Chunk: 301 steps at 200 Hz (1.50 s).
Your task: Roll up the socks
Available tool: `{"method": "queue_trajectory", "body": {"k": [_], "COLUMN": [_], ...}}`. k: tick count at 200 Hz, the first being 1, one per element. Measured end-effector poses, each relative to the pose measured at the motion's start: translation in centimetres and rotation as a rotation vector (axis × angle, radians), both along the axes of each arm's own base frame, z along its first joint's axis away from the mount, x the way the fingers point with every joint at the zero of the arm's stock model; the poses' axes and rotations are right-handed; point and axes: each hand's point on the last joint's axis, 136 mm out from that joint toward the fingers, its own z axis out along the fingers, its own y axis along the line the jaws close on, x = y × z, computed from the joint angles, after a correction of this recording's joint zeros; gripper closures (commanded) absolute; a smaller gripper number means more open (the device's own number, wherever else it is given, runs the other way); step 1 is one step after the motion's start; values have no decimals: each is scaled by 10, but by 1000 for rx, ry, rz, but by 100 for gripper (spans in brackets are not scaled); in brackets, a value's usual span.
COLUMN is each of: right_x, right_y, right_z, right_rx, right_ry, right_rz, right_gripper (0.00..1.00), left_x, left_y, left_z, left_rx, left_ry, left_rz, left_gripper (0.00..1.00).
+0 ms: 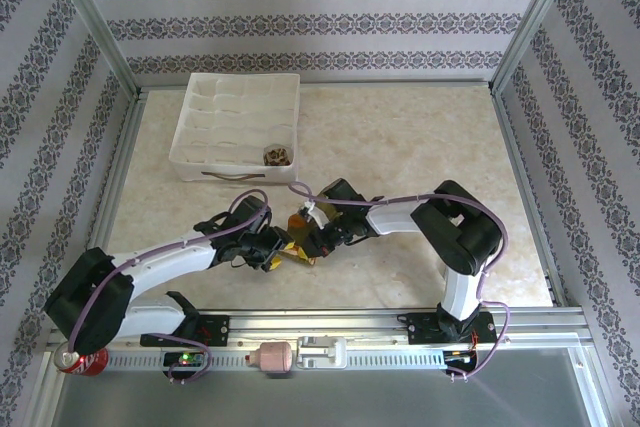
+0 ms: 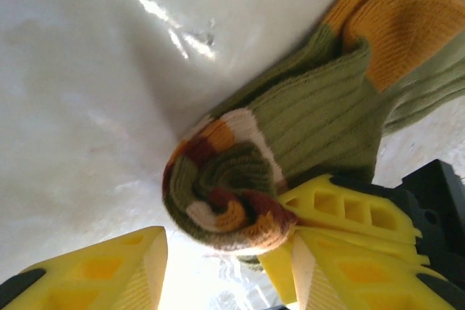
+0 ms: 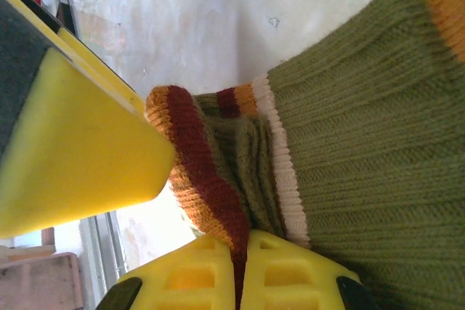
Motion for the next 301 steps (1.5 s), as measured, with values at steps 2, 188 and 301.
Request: {"method": "queue_trajectory", "body": {"k": [2,188,301], "right_x": [0,2,-4], "right_y": [0,-10,-38], "right_z": [0,-2,60], "right_rx": [0,-39,-70], "right_ry": [4,307,-682], "right_rz": [-2,-31,-52], "right_gripper": [100,100,40], "left_x": [1,13,13], "left_y": [0,-20,-36], "left_z": [-1,-32,-29], "left_rx": [1,89,96], "left_ry": [-1,135,211], "left_rz": [1,-49,-131], "left_gripper": [56,100,100]}}
